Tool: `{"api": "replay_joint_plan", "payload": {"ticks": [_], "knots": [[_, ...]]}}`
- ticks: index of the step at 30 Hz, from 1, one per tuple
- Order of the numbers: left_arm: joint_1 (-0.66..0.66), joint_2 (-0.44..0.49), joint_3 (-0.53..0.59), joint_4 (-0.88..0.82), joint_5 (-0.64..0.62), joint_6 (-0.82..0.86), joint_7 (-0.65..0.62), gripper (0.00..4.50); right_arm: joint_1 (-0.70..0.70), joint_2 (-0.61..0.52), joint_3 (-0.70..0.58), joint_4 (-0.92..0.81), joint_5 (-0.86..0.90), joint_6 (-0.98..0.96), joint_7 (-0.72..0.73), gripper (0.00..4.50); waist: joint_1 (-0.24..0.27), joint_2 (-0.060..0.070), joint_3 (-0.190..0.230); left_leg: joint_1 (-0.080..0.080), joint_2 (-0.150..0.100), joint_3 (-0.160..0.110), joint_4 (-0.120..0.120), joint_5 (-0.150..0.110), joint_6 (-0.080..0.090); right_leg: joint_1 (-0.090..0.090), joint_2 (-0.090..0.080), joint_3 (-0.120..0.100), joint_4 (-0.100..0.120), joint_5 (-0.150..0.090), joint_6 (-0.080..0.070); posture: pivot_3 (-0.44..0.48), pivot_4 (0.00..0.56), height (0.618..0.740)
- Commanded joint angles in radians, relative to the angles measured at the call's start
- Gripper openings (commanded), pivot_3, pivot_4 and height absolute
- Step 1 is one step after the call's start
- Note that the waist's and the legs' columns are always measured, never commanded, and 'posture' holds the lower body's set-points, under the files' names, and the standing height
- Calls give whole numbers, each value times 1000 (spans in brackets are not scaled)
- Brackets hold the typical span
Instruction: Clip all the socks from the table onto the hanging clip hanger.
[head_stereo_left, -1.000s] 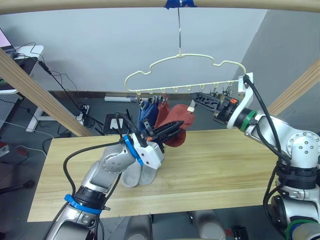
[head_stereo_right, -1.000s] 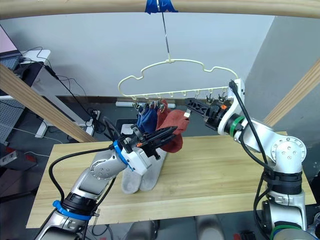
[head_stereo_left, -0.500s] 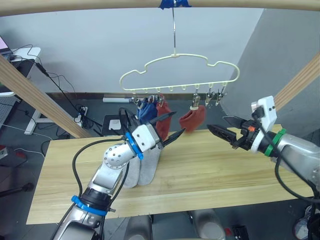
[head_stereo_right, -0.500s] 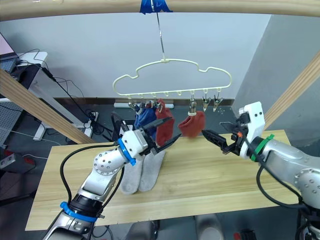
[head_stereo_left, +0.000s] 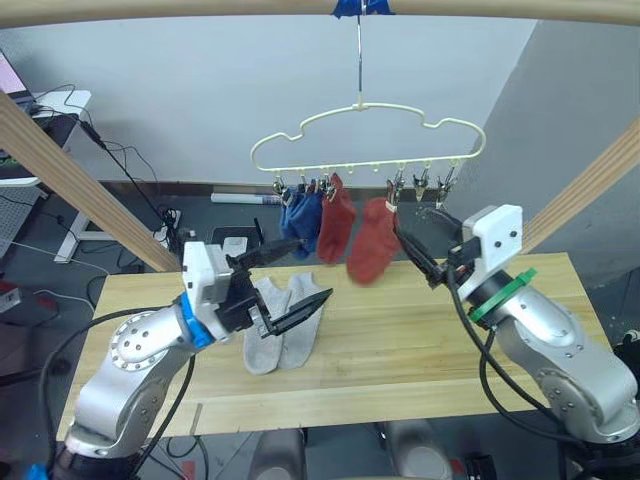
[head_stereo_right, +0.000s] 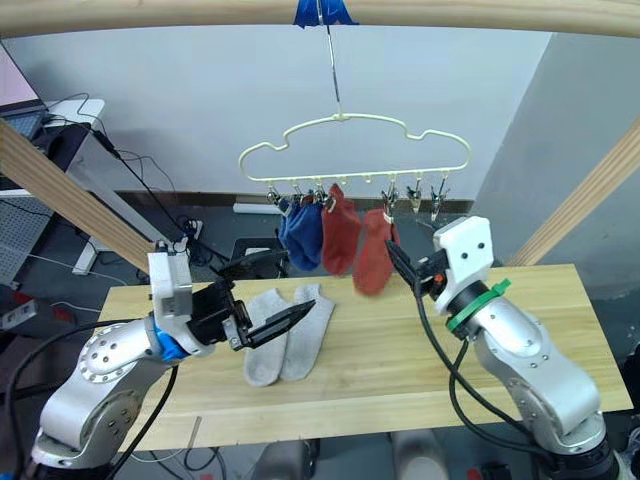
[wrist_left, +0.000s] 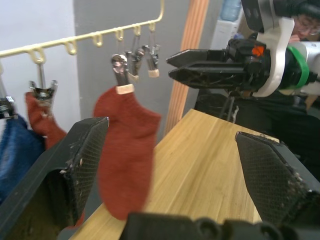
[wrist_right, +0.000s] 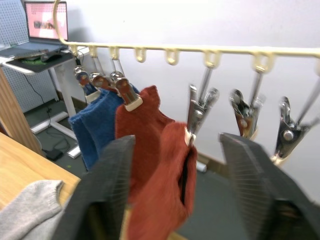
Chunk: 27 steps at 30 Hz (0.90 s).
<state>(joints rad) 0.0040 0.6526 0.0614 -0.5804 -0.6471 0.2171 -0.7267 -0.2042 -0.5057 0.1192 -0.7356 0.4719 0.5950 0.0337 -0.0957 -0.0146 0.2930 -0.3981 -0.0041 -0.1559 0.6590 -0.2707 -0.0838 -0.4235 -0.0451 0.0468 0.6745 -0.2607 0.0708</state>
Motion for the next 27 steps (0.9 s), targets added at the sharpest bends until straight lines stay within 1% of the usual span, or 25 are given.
{"api": "replay_joint_plan", "payload": {"ticks": [1,6,10,22,24,27], "knots": [[23,-4,36,-88,-13,18,31,4500,-14,50,17,-12,-98,-16,-45,2912,8,0,0,0,0,0,0,0,0,0,0,0,0,0,0,-97,248,740],[14,-26,35,-120,-9,48,72,4500,-39,120,36,38,-224,-21,-78,2912,12,0,0,0,0,0,0,0,0,0,0,0,0,0,0,-91,252,740],[3,-35,30,-121,0,58,80,4500,-57,166,30,78,-279,-28,-74,2912,12,0,0,0,0,0,0,0,0,0,0,0,0,0,0,-87,259,740],[-13,-56,24,-118,27,68,90,4500,-96,258,-5,170,-364,-56,-52,2912,12,0,0,0,0,0,0,0,0,0,0,0,1,0,0,-83,270,740],[-17,-59,22,-117,30,69,92,4500,-102,268,-8,182,-371,-57,-51,2531,12,0,0,0,0,0,0,0,0,0,0,0,1,0,0,-82,271,740],[-15,-64,20,-121,35,71,90,4500,-109,280,-12,196,-382,-62,-44,2531,12,0,0,0,0,0,0,0,0,0,0,0,1,0,0,-79,271,740]]}}
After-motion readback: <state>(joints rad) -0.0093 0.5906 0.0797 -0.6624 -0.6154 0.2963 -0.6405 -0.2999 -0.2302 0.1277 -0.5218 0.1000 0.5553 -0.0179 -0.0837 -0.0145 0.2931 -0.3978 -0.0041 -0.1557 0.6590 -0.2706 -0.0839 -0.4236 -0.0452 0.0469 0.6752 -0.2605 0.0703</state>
